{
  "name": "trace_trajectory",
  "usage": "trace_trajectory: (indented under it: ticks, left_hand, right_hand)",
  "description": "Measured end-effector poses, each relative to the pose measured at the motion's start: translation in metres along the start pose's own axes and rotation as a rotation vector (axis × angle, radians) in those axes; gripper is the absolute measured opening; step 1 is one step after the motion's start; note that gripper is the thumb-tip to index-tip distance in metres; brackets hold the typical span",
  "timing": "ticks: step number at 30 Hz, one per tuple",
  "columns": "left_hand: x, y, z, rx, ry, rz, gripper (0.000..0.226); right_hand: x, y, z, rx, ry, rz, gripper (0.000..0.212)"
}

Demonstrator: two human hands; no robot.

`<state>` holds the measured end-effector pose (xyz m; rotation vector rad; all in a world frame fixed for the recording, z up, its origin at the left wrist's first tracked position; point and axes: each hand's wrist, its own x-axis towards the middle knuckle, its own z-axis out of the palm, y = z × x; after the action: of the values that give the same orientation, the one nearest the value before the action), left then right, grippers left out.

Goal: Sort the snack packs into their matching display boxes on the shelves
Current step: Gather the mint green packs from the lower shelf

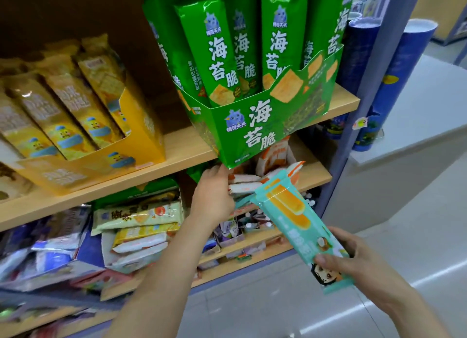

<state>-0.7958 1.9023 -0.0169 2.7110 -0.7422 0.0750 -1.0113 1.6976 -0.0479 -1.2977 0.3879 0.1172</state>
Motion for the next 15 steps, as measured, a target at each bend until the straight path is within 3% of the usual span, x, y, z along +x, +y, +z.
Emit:
trace_trajectory:
  ticks: [3, 5, 6, 8, 9, 11, 15]
  left_hand:
    - [-0.05, 0.001, -0.022, -0.49, 0.127, -0.097, 0.046]
    - [-0.081, -0.005, -0.036, -0.893, 0.036, -0.186, 0.035]
    - [-0.094, -0.01, -0.043, -1.048, -0.057, -0.207, 0.044]
    - [-0.113, -0.028, -0.047, -1.117, -0.224, -0.188, 0.082]
    - [-0.119, -0.035, -0.049, -1.119, -0.276, -0.191, 0.089]
    - [-0.129, -0.05, -0.054, -1.126, -0.318, -0.243, 0.08]
    - [-0.151, -0.099, -0.066, -1.097, -0.244, -0.338, 0.057]
  right_hand:
    - [0.006, -0.005, 0.008, -0.114, -0.023, -0.058, 0.071]
    - [0.013, -0.009, 0.017, -0.209, -0.049, -0.078, 0.071]
    - [0.017, -0.009, 0.023, -0.282, -0.071, -0.087, 0.072]
    - [0.026, -0.01, 0.037, -0.44, -0.111, -0.102, 0.074]
    - [0.032, -0.011, 0.048, -0.51, -0.137, -0.106, 0.07]
    - [0.041, -0.013, 0.072, -0.673, -0.193, -0.142, 0.064]
    - [0.054, -0.01, 0.136, -0.86, -0.205, -0.255, 0.067]
